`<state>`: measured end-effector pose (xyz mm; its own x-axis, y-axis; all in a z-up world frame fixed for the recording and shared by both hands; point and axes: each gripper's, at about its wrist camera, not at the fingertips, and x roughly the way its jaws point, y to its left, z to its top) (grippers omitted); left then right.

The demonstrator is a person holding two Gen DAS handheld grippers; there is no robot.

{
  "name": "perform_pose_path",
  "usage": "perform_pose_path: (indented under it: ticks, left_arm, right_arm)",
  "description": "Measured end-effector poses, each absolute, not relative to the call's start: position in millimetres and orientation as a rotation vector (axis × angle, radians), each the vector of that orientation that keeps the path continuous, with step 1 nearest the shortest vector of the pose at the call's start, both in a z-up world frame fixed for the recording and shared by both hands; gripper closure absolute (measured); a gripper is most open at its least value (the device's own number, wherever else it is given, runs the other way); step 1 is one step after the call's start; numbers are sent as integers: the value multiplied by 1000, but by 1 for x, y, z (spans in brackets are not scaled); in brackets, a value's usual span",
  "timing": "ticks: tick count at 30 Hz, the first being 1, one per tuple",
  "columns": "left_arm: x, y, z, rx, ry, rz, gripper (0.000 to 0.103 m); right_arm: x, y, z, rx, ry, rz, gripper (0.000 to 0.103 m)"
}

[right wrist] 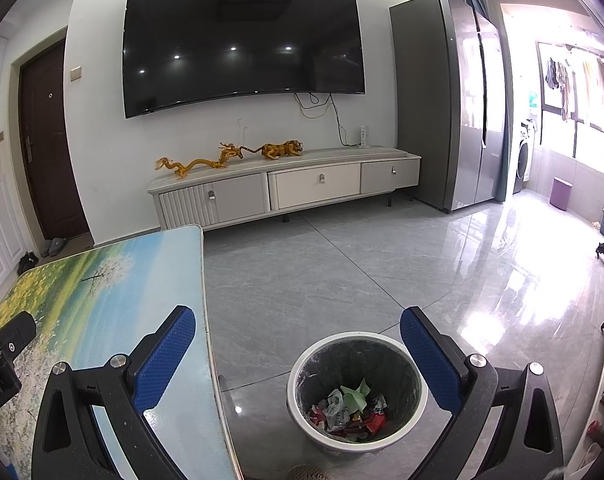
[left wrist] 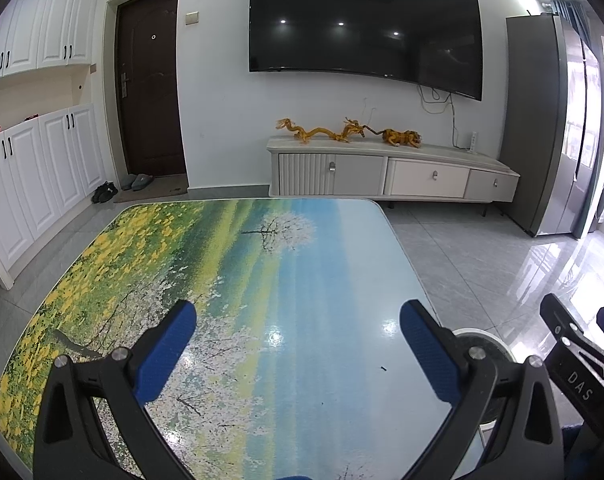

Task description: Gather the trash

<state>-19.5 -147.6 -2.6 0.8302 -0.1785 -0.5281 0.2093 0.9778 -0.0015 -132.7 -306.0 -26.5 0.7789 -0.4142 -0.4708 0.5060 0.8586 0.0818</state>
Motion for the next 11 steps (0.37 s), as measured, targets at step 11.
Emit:
perform_pose_path:
  ticks: [11]
  left_arm:
    - [-20, -147, -1, 55, 554, -205, 1]
  right_arm:
    - [-132, -306, -26, 209, 458, -502, 0]
